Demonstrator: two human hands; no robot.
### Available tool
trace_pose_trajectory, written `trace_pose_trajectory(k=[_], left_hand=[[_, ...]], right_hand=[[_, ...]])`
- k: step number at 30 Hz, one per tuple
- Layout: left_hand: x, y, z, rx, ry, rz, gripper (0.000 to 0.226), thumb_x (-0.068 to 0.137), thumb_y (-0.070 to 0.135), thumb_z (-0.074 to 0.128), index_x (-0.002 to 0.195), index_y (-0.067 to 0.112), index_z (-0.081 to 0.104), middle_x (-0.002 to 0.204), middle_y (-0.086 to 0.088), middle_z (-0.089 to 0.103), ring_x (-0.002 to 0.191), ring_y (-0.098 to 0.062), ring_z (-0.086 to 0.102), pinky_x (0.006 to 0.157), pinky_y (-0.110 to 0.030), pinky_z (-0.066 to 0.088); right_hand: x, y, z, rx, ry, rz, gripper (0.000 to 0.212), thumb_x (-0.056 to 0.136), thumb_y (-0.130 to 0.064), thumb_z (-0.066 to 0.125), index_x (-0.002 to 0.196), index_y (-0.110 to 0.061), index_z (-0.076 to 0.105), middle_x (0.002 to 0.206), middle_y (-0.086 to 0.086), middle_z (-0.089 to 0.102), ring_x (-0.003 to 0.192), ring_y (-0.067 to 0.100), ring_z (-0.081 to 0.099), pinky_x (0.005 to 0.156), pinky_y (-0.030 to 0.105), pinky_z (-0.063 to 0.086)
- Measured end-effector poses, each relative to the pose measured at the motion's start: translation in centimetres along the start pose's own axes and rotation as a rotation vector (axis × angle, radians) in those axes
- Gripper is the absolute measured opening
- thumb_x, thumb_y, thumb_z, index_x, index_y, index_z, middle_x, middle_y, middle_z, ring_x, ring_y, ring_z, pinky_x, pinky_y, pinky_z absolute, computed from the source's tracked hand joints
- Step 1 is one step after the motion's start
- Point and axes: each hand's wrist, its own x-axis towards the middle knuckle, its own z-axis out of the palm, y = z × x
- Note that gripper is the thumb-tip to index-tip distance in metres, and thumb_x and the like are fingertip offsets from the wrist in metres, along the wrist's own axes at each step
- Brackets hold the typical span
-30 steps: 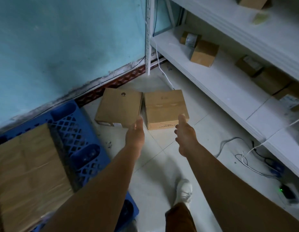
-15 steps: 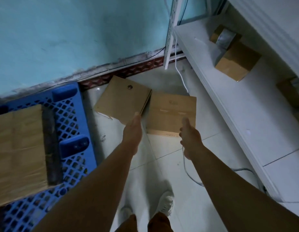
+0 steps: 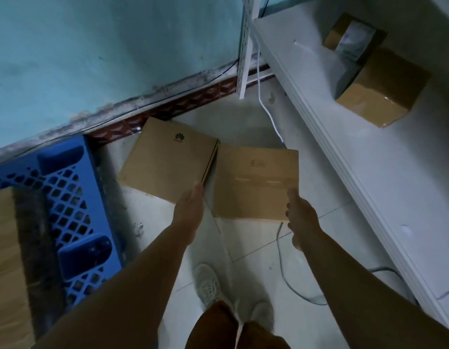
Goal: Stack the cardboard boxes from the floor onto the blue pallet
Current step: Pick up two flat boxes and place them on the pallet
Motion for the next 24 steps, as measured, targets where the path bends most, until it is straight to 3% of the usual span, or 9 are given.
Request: trace_pose_trajectory(k=[3, 5, 7, 11, 14, 17, 19, 21, 24], left_hand=[[3.8, -0.2, 1.3, 0.062, 0.010, -0.008, 0.041, 0.101, 0.048, 0.033, 0.121, 0.017, 0.052, 0.124, -0.006, 0.053, 0.119, -0.024, 0.050, 0.107, -0.043, 0.038], [6.3, -0.6, 2.7, 0.086, -0.007, -0.007, 0.038, 0.103, 0.046, 0.031, 0.116, 0.017, 0.051, 0.114, -0.003, 0.053, 0.113, -0.022, 0.050, 0.100, -0.038, 0.040], [8.9, -1.2, 4.2, 0.134, -0.004, -0.001, 0.035, 0.104, 0.043, 0.029, 0.103, 0.016, 0.052, 0.099, 0.000, 0.053, 0.101, -0.019, 0.050, 0.086, -0.033, 0.041], [14.2, -2.8, 7.2, 0.253, 0.034, 0.048, 0.042, 0.104, 0.041, 0.025, 0.099, 0.014, 0.057, 0.094, -0.004, 0.056, 0.088, -0.018, 0.052, 0.083, -0.035, 0.043], [18.5, -5.1, 8.9, 0.310, 0.041, 0.048, 0.044, 0.103, 0.042, 0.028, 0.094, 0.012, 0.059, 0.083, -0.005, 0.057, 0.083, -0.020, 0.055, 0.079, -0.036, 0.047], [22.3, -7.3, 10.6, 0.354, 0.040, 0.031, 0.060, 0.097, 0.056, 0.031, 0.127, 0.009, 0.054, 0.123, -0.012, 0.060, 0.116, -0.030, 0.056, 0.100, -0.045, 0.045], [24.6, -8.6, 11.6, 0.347, 0.054, -0.008, 0.064, 0.095, 0.057, 0.036, 0.139, 0.012, 0.045, 0.136, -0.011, 0.054, 0.124, -0.030, 0.051, 0.104, -0.047, 0.042], [26.4, -9.4, 12.6, 0.341, 0.053, -0.022, 0.068, 0.090, 0.060, 0.043, 0.137, 0.011, 0.047, 0.130, -0.011, 0.058, 0.118, -0.029, 0.056, 0.096, -0.042, 0.046], [28.8, -10.4, 13.9, 0.339, 0.085, -0.018, 0.059, 0.088, 0.052, 0.055, 0.128, 0.009, 0.052, 0.114, -0.007, 0.063, 0.102, -0.026, 0.062, 0.080, -0.033, 0.047]], right_hand=[[4.2, 0.4, 1.1, -0.022, 0.017, 0.013, 0.045, 0.099, -0.050, 0.033, 0.077, -0.015, 0.050, 0.073, 0.002, 0.045, 0.066, 0.015, 0.042, 0.064, 0.028, 0.035], [7.5, 1.2, 1.8, -0.052, 0.015, 0.016, 0.048, 0.096, -0.055, 0.035, 0.104, -0.013, 0.057, 0.096, 0.005, 0.054, 0.086, 0.022, 0.053, 0.078, 0.034, 0.043], [10.9, 2.2, 2.4, -0.072, 0.021, 0.030, 0.057, 0.093, -0.057, 0.037, 0.130, -0.016, 0.049, 0.123, 0.009, 0.052, 0.114, 0.031, 0.052, 0.091, 0.042, 0.042], [17.3, 3.8, 3.2, -0.131, 0.016, 0.035, 0.063, 0.094, -0.058, 0.041, 0.144, -0.021, 0.036, 0.147, 0.009, 0.041, 0.129, 0.033, 0.043, 0.102, 0.047, 0.038], [21.8, 5.0, 3.3, -0.167, 0.014, 0.044, 0.072, 0.090, -0.060, 0.049, 0.148, -0.023, 0.029, 0.149, 0.008, 0.038, 0.130, 0.033, 0.042, 0.102, 0.045, 0.038], [26.1, 6.3, 3.3, -0.168, 0.011, 0.058, 0.088, 0.080, -0.062, 0.062, 0.149, -0.025, 0.022, 0.145, 0.008, 0.042, 0.125, 0.032, 0.047, 0.096, 0.042, 0.041], [28.7, 7.1, 3.3, -0.167, 0.034, 0.053, 0.097, 0.073, -0.062, 0.070, 0.148, -0.027, 0.019, 0.139, 0.008, 0.046, 0.120, 0.033, 0.049, 0.096, 0.043, 0.043], [31.0, 7.7, 3.6, -0.207, 0.065, 0.031, 0.100, 0.068, -0.062, 0.073, 0.145, -0.029, 0.019, 0.136, 0.009, 0.047, 0.120, 0.035, 0.048, 0.100, 0.051, 0.043], [33.5, 8.5, 4.0, -0.228, 0.081, -0.014, 0.103, 0.059, -0.059, 0.079, 0.141, -0.027, 0.025, 0.128, 0.005, 0.050, 0.113, 0.031, 0.053, 0.095, 0.048, 0.048]])
